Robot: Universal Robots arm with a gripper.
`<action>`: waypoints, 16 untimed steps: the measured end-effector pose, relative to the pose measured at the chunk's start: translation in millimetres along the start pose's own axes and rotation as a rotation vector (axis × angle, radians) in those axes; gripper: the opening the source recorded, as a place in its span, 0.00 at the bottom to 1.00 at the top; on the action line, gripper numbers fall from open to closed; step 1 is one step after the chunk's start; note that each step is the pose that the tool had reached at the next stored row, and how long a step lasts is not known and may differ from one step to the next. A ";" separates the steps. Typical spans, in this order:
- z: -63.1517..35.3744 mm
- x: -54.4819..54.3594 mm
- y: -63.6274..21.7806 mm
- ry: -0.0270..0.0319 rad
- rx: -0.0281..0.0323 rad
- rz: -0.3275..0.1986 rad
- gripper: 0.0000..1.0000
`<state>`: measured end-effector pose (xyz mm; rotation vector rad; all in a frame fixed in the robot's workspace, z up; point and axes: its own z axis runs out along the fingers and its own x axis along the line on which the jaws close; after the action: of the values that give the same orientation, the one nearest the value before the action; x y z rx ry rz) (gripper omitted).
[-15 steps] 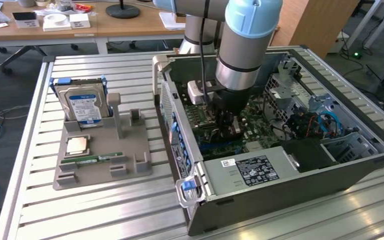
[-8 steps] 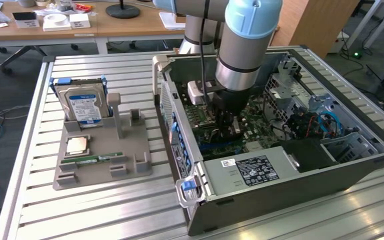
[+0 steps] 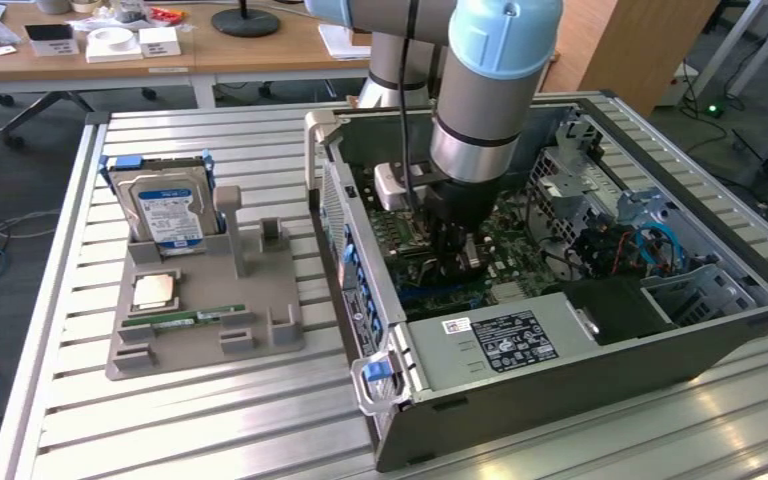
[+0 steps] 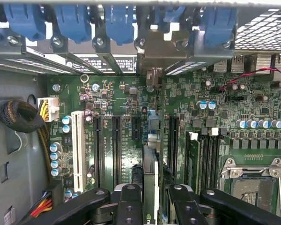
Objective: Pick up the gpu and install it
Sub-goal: 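Insert the gpu into the slot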
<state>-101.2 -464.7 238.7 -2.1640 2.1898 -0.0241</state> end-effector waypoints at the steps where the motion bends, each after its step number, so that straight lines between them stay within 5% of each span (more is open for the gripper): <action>1: 0.1 0.0 0.2 0.0000 0.0000 0.000 0.26; 16: 0.7 -1.1 1.5 0.0002 0.0003 0.006 0.26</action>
<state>-102.7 -463.5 238.0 -2.1578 2.1958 -0.0244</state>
